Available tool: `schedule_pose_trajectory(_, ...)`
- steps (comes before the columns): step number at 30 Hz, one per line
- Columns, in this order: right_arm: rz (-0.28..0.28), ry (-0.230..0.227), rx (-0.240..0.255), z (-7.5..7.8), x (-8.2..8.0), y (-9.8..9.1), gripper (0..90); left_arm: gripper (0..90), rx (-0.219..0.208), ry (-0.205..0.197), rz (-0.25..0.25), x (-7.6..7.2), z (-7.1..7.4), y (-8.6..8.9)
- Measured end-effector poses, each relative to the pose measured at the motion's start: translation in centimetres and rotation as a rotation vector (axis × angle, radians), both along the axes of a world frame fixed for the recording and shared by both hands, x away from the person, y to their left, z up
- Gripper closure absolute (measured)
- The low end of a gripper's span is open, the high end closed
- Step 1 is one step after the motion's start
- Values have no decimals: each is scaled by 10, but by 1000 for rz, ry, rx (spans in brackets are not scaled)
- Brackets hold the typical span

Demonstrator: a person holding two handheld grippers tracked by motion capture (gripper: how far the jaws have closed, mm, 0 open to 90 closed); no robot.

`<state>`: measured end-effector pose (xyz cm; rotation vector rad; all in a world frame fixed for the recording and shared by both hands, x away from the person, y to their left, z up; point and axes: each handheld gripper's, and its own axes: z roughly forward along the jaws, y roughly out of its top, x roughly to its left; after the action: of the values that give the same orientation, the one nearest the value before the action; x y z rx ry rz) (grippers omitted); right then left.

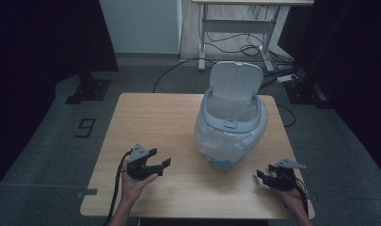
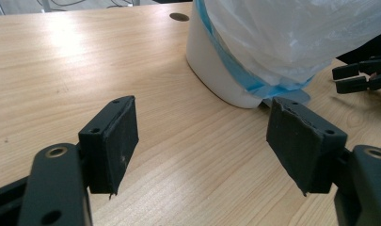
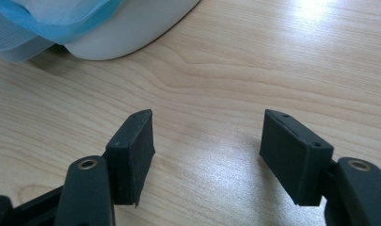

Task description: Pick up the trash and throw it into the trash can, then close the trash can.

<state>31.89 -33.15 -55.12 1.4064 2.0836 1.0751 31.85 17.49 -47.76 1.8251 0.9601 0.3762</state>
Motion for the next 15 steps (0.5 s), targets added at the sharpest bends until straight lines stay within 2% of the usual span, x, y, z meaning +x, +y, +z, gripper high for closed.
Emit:
schedule_pose_trajectory(6,-8,-23,28,11,-1,-1,342,251,5,17,-1,0,-7,-1)
schedule_pose_trajectory(8,-7,-33,35,16,-1,-1,342,251,30,27,1,0,-13,-4)
schedule_pose_trajectory(11,5,-48,63,28,0,-1,342,251,38,39,-2,1,-16,-5)
schedule_pose_trajectory(15,26,-81,75,45,-3,0,339,252,19,51,-5,2,-18,-4)
